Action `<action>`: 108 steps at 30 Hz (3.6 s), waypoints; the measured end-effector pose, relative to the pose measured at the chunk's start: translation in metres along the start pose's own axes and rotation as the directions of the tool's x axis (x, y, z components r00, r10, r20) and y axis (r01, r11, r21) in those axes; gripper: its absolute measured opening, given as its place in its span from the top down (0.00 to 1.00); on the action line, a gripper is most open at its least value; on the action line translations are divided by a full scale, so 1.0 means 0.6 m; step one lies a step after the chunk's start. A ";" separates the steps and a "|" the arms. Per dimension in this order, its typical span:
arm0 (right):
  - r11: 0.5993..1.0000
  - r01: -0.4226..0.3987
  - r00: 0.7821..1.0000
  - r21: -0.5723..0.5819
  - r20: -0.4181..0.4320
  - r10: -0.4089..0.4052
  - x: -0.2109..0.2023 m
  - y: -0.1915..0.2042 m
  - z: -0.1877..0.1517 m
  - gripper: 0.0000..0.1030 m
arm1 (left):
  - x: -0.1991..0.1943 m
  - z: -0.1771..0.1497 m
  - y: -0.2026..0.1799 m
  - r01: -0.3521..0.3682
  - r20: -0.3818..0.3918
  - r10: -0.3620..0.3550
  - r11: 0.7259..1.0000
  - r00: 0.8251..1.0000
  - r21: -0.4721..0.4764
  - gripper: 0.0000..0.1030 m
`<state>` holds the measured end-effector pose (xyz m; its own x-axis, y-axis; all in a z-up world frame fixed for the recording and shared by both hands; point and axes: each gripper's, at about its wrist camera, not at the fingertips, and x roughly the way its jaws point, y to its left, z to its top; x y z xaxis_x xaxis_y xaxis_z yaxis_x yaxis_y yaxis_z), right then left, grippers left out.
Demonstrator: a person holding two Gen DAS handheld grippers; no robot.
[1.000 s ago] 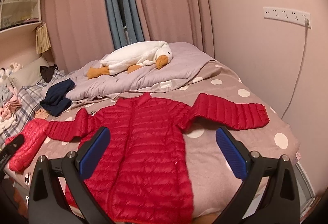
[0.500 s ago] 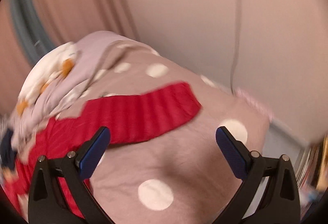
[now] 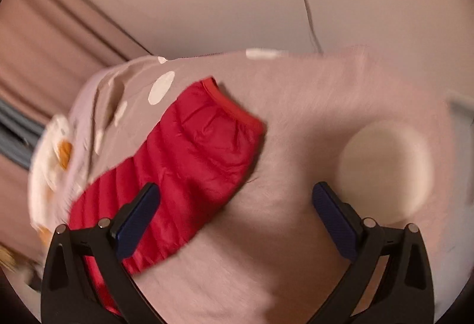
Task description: Fold large clothes
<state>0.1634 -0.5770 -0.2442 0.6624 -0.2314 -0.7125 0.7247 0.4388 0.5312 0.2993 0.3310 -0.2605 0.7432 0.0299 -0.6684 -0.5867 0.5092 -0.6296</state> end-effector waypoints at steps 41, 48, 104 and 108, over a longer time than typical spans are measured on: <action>0.976 0.153 0.973 -0.153 0.198 -0.121 -0.086 0.070 0.102 0.92 | -0.278 -0.106 -0.057 -0.427 0.523 0.264 0.878 0.810 0.217 0.94; 0.977 0.098 0.981 -0.190 0.181 -0.064 -0.087 0.129 0.064 0.92 | -0.270 -0.118 -0.044 -0.473 0.522 0.309 0.854 0.795 0.215 0.94; 0.616 -0.058 0.994 -0.786 -0.102 -0.037 0.048 0.427 -0.450 0.71 | -0.225 -0.157 -0.055 -0.453 0.392 0.338 0.856 0.855 0.249 0.94; 0.476 -0.046 0.999 -0.878 -0.054 -0.003 0.041 0.443 -0.525 0.78 | -0.212 -0.168 -0.069 -0.489 0.401 0.361 0.826 0.842 0.281 0.94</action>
<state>0.3129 -0.1925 -0.2649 0.6489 -0.1856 -0.7379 0.1477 0.9821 -0.1170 0.1969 0.2194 -0.1891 0.5425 0.5545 -0.6310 -0.7575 0.6477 -0.0821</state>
